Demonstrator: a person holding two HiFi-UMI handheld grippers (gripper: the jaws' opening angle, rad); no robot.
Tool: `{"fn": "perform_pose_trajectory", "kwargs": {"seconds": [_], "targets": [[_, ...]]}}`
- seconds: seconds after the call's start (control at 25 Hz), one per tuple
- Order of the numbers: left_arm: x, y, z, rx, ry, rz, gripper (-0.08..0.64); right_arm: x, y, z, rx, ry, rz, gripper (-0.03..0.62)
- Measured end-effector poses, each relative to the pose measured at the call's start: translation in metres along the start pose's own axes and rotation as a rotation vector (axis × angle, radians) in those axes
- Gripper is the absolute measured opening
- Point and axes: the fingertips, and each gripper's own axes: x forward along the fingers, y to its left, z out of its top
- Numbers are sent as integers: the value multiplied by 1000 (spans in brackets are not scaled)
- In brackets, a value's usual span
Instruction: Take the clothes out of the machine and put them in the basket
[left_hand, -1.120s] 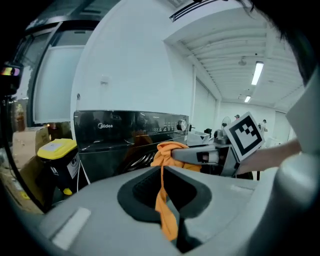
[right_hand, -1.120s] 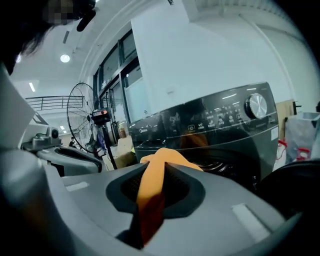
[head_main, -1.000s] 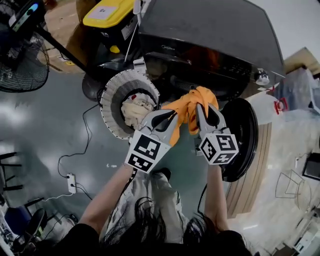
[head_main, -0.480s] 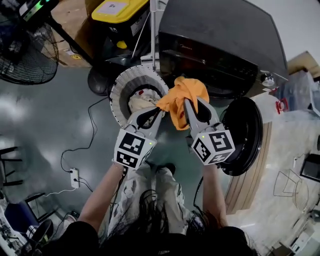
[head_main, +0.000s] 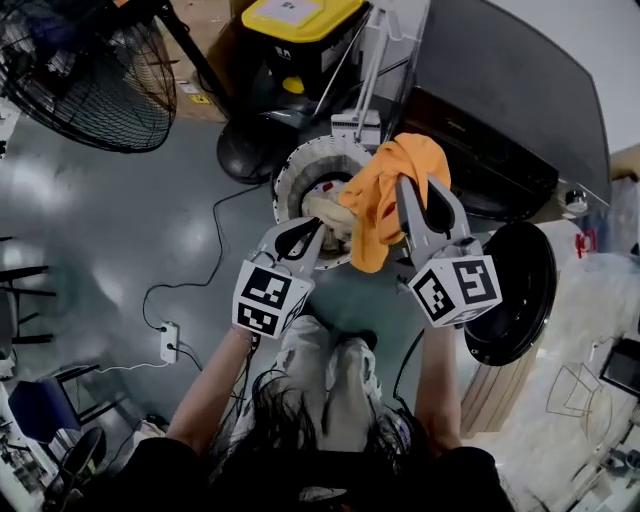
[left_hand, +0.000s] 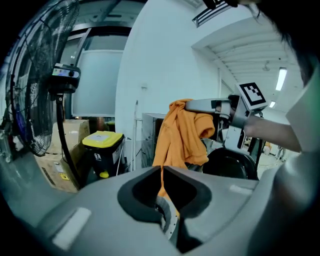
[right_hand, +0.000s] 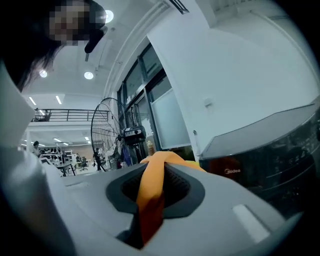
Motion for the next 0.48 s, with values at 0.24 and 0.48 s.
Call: {"fn": "perform_pose_trajectory", "kwargs": {"seconds": [0.24,0.48], "targets": [[-17,41,-3,-14,-1,31,18,34,36,2,16,-15,48,80],[-17,60,-9,-21,4,19,18,66,55,-45,2,86,78,80]]}}
